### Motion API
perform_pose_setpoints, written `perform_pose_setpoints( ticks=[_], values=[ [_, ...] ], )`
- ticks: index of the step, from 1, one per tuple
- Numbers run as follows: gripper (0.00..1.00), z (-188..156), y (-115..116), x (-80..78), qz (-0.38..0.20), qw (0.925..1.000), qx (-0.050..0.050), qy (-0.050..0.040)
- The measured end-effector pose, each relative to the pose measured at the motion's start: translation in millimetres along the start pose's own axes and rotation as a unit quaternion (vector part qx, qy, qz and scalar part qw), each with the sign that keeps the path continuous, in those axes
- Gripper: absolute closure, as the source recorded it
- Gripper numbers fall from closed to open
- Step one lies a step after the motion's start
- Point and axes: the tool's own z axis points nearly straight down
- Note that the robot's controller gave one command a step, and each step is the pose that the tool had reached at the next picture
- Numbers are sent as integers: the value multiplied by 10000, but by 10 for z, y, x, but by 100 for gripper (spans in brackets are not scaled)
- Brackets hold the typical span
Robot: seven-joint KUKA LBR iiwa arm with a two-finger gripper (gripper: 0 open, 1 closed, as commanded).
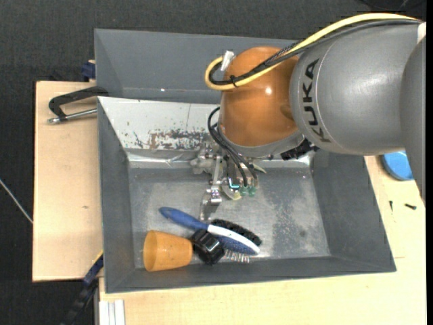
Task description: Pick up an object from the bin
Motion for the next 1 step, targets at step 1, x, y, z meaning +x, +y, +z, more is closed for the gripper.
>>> perform_pose_setpoints(
  ticks=[1],
  values=[
    [0, 1150, -59, 277, -587, 9982, -16, -73]
  ],
)
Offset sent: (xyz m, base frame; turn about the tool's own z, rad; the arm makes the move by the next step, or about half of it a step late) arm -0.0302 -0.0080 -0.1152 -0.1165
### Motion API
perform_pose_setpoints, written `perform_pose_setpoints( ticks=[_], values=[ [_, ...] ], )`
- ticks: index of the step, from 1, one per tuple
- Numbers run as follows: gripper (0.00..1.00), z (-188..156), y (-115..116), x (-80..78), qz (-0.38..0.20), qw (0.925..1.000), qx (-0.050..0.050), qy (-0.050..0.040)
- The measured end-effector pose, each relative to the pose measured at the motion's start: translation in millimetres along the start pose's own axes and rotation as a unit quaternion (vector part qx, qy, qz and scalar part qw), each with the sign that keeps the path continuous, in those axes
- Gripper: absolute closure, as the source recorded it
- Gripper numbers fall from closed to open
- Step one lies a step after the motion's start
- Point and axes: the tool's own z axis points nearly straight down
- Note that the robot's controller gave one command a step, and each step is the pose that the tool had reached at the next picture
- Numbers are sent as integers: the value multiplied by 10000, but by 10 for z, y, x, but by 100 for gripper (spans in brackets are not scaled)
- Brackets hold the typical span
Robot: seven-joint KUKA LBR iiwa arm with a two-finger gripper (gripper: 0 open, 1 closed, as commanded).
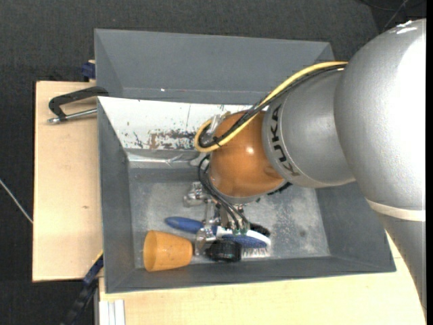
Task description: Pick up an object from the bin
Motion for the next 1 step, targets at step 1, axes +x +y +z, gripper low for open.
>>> perform_pose_setpoints(
  ticks=[1],
  values=[
    [100, -34, -9, -22, 13, 10000, 1, -18]
  ],
)
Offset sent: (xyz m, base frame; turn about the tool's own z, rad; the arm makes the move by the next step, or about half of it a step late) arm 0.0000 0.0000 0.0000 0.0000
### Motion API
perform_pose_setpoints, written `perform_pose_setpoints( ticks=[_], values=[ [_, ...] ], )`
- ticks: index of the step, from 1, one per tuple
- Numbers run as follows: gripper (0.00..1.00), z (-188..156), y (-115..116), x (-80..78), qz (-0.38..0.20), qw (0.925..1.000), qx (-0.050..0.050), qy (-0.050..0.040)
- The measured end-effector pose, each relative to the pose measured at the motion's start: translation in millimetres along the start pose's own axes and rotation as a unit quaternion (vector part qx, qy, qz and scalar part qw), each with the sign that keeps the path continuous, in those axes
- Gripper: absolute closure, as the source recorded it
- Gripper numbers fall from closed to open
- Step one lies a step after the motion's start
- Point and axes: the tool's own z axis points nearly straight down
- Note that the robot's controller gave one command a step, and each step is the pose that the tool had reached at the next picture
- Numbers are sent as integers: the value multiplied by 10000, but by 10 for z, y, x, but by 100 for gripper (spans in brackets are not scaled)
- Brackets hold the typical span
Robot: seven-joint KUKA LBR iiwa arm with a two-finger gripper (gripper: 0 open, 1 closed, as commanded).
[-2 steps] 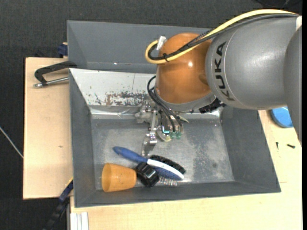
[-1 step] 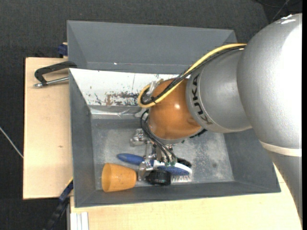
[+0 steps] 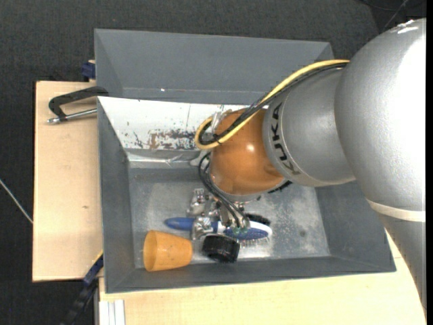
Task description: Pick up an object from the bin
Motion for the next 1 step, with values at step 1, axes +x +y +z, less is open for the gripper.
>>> perform_pose_setpoints(
  ticks=[1],
  values=[
    [100, -1371, -9, -212, -280, 9996, 2, -16]
  ],
)
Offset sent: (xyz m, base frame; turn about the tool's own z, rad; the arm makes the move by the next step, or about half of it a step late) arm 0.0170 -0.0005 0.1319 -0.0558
